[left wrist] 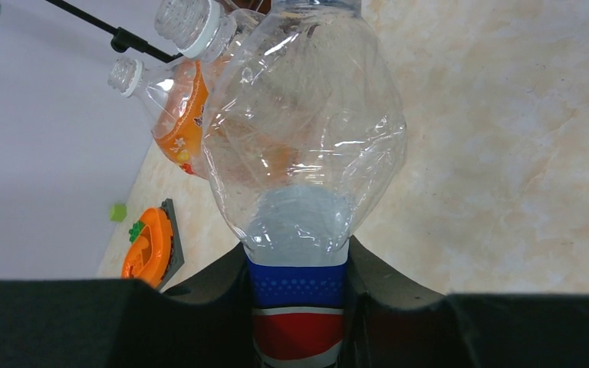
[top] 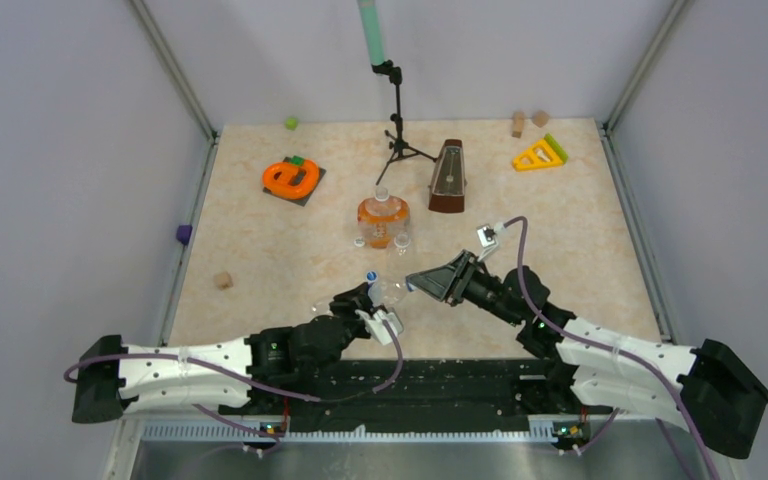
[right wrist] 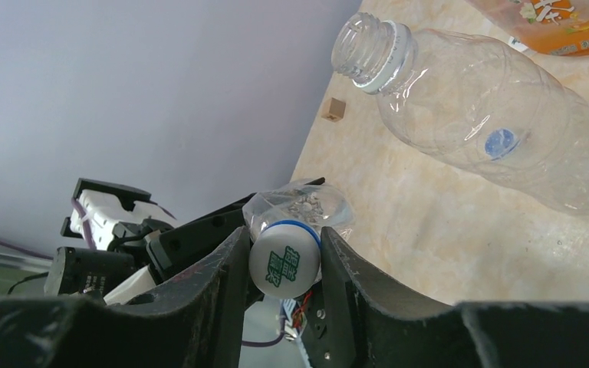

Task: Unscrew the bottle caps
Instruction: Unscrew the bottle cap from the plastic bottle.

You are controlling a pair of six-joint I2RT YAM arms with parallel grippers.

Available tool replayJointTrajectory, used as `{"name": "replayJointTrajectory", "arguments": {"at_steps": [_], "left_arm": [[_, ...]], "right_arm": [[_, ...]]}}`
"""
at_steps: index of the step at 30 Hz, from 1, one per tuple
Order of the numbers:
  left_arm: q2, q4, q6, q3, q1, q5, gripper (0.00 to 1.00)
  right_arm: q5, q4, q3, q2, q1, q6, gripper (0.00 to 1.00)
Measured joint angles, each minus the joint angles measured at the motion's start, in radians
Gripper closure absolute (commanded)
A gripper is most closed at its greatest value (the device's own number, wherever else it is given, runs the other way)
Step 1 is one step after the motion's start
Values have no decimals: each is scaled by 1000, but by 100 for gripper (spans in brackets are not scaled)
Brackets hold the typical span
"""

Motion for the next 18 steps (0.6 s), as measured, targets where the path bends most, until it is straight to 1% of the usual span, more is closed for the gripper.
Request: {"name": "replayJointTrajectory", "arguments": {"at_steps": [1,4,6,7,8,11,14,18], "left_arm": [[0,0,-1,0,0,0,100],[0,-2,-5,0,0,0,100],[0,-2,-7,0,0,0,100],[-1,-2,-7,0,0,0,100],[-2,-2,-8,0,0,0,100],[-2,-3,-11,0,0,0,100],[-22,-25,-44,0,0,14,100],[-100,-66,-92,-4,7,100,100]], "right_arm": [[0,-3,0,0,0,-2,59],[-3,-5,0,-2,0,-5,63],[-3,-7,0,-3,0,-6,79],[-2,-11,0,-4,0,-8,85],[-2,-13,0,-6,0,-14,88],[2,-20,0,-9,0,-23,90],[-10,-29,0,-17,0,-41,100],[-73,-45,17,-47,0,-138,100]]}}
